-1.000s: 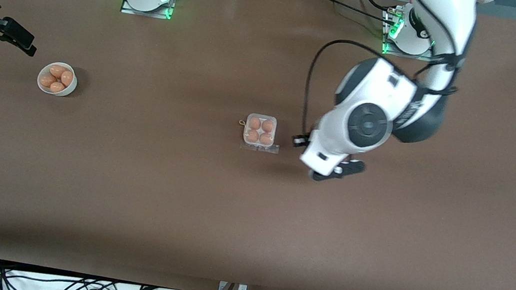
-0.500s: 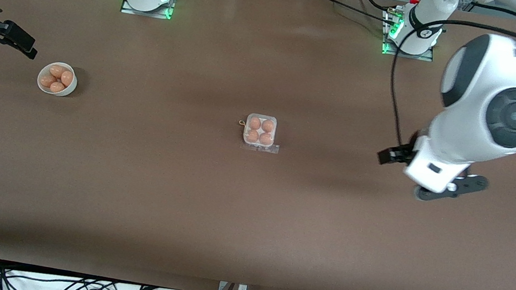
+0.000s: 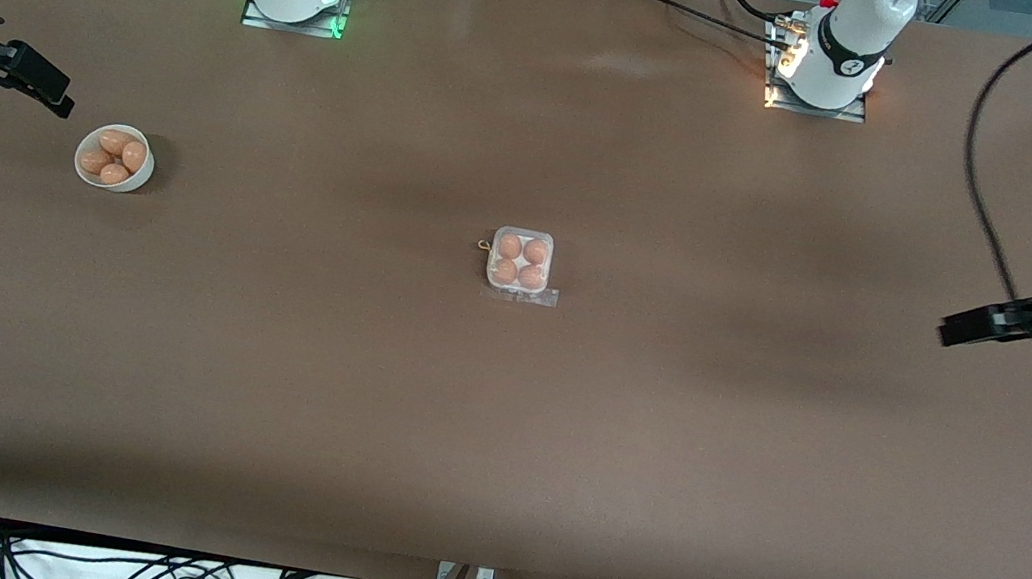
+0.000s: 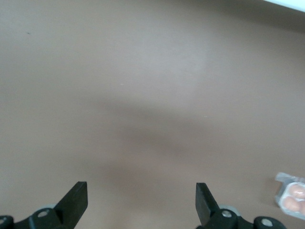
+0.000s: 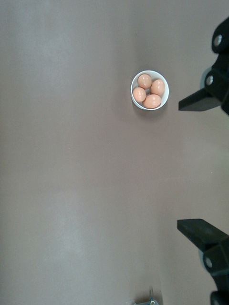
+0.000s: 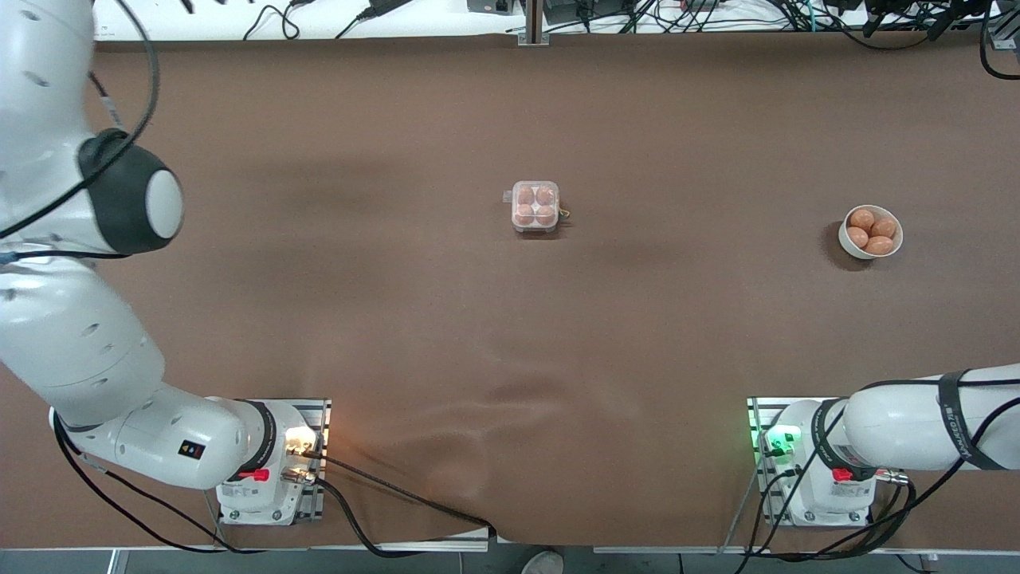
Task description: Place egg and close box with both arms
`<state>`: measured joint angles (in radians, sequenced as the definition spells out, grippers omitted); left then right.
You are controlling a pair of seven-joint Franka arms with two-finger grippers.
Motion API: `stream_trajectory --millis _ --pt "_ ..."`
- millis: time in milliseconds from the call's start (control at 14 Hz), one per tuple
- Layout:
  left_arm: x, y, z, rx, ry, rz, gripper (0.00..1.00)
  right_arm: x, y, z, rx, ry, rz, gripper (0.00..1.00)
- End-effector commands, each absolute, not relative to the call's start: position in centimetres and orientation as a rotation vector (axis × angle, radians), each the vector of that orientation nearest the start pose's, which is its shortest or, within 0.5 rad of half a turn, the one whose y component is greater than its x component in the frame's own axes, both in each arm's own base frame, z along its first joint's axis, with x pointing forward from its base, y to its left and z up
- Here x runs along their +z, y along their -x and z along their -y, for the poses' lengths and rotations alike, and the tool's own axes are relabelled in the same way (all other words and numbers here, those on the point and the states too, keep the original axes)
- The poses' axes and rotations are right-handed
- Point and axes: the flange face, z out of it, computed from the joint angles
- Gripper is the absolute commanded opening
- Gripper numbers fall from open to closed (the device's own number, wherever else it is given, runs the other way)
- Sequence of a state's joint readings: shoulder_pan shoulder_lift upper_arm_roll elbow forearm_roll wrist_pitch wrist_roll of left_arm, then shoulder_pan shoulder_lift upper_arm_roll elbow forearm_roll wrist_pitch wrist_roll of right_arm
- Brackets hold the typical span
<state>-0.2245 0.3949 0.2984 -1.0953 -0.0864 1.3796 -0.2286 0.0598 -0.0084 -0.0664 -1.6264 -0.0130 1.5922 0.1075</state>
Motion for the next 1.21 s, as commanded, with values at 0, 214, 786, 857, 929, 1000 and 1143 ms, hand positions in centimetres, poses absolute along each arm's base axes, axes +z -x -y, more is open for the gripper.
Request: stream_trajectory --millis 0,214,786,857,929,1000,1143 --pt "57.4 -62.9 2.0 0.09 3.05 0.285 1.0 61.1 -55.4 0.5 0.042 3.151 -0.186 1.0" --pt "56.4 -61.0 -0.2 0.048 3.083 0.299 1.0 61.1 -55.4 0.5 0.042 3.151 -0.186 1.0" --pt "57.3 -59.4 0.4 0.046 3.15 0.282 1.0 61.1 -55.4 0.7 0.045 3.151 -0.193 1.0" --pt "57.3 -59.4 0.4 0.046 3.147 0.282 1.0 61.0 -55.4 0.7 0.047 3.151 -0.191 1.0" --pt "57.3 -59.4 0.4 0.045 3.143 0.281 1.0 61.0 -55.4 0.7 0.047 3.151 -0.191 1.0" --pt "57.5 -59.4 0.3 0.038 3.142 0.283 1.0 61.0 -55.4 0.7 0.047 3.151 -0.191 1.0" --pt "57.6 -59.4 0.2 0.035 3.142 0.285 1.0 61.0 -55.4 0.7 0.047 3.151 -0.191 1.0"
